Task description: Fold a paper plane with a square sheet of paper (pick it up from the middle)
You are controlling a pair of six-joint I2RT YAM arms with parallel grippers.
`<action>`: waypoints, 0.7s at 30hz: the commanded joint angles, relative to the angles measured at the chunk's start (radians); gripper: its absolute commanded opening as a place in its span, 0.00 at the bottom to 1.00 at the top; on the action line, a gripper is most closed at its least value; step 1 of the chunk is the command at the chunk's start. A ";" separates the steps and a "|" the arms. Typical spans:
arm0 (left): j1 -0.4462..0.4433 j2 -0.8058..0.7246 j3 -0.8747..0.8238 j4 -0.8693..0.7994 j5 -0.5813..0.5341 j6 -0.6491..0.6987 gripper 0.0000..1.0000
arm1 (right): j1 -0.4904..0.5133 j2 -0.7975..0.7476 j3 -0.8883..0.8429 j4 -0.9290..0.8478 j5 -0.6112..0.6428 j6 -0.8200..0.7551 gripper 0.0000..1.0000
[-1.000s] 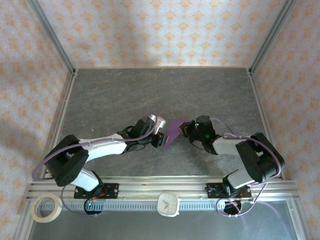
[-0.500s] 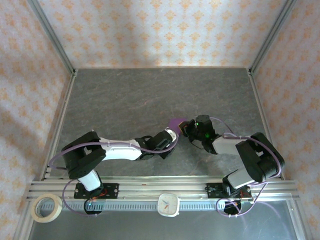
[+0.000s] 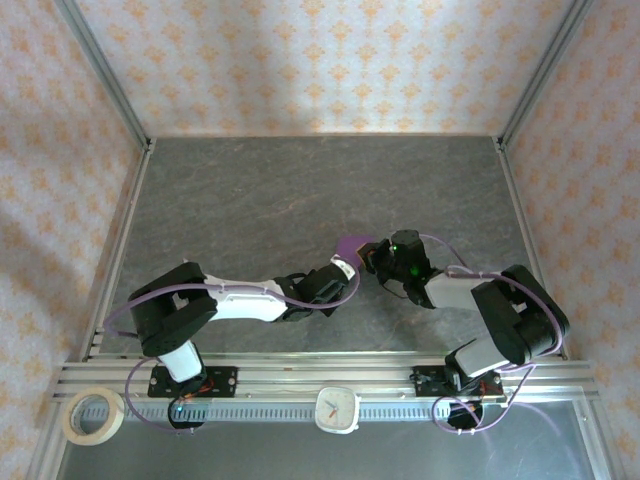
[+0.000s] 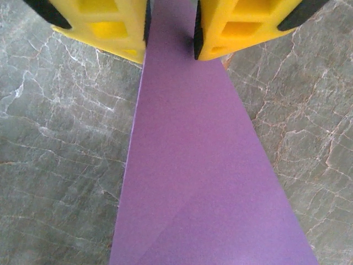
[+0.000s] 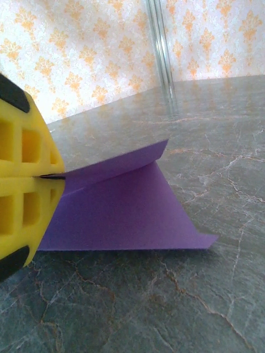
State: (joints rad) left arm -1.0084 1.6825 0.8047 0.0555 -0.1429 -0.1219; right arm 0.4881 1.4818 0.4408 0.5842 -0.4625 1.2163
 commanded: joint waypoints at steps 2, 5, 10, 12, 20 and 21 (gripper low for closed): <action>-0.010 0.011 0.018 -0.016 -0.036 0.013 0.23 | 0.004 -0.007 0.015 0.004 0.022 0.007 0.00; -0.010 0.011 0.015 -0.013 -0.038 0.016 0.20 | 0.004 -0.006 0.016 0.003 0.021 0.008 0.00; -0.010 0.013 0.013 -0.013 -0.041 0.019 0.13 | 0.004 -0.004 0.019 -0.001 0.021 0.005 0.00; -0.010 0.012 0.010 -0.012 -0.049 0.019 0.10 | 0.004 -0.006 0.021 -0.004 0.020 -0.001 0.00; -0.010 0.018 -0.001 0.002 -0.041 0.027 0.00 | -0.003 -0.042 0.078 -0.147 0.037 -0.098 0.13; -0.009 0.016 -0.002 0.004 -0.042 0.025 0.00 | -0.009 -0.059 0.090 -0.199 0.054 -0.126 0.18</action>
State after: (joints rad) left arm -1.0084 1.6829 0.8043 0.0563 -0.1623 -0.1036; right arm 0.4873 1.4746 0.4881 0.4946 -0.4564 1.1625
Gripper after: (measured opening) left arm 0.053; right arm 0.157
